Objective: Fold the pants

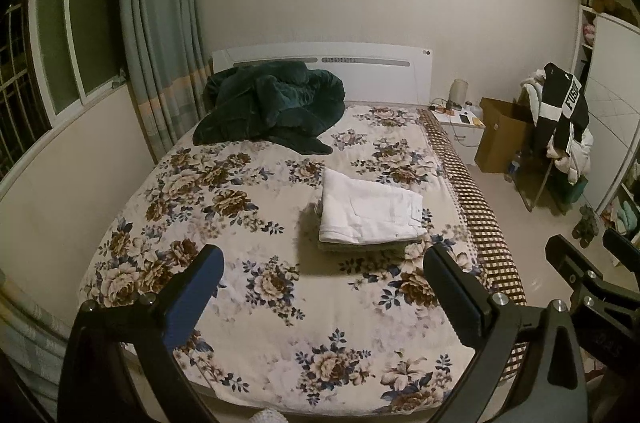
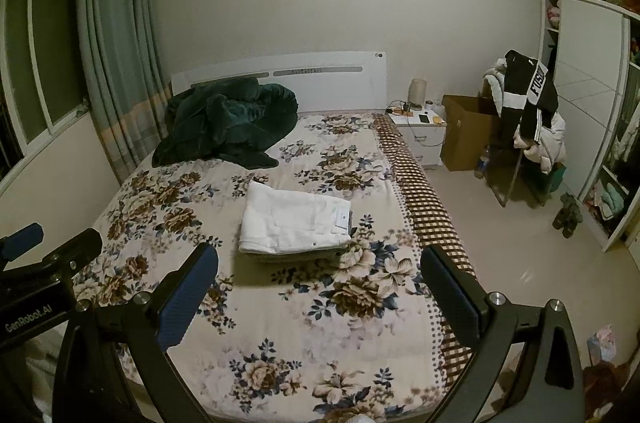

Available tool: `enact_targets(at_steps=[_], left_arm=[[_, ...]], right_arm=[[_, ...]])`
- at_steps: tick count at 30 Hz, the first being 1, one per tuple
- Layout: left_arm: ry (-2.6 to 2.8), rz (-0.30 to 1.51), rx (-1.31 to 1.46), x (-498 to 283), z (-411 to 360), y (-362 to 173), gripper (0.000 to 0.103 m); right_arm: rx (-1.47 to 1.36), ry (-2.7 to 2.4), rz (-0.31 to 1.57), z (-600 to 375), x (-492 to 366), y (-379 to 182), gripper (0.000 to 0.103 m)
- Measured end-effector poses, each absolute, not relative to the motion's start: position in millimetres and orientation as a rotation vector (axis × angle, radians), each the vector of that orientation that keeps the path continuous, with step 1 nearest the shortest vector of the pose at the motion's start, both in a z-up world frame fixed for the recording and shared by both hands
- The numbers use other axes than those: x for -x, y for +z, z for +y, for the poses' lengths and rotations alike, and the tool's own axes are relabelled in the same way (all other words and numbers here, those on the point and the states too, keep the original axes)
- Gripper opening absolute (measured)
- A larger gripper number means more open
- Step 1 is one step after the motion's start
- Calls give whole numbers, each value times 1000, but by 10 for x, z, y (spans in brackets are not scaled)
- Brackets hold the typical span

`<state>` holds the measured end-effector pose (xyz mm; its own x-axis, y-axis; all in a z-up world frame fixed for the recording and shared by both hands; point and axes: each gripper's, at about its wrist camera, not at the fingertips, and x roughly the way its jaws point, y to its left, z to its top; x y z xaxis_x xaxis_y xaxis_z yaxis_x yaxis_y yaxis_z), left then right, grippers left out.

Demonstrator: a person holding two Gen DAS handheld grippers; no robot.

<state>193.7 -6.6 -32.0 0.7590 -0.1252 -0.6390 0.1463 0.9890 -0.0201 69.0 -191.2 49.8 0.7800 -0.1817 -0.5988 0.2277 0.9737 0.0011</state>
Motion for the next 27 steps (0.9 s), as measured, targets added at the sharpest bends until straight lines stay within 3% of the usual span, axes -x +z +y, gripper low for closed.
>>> enact_targets(at_steps=[27], left_arm=[[-132, 693, -34, -1919, -7, -296, 102]], right_arm=[[-83, -188, 656, -1825, -823, 424, 103]])
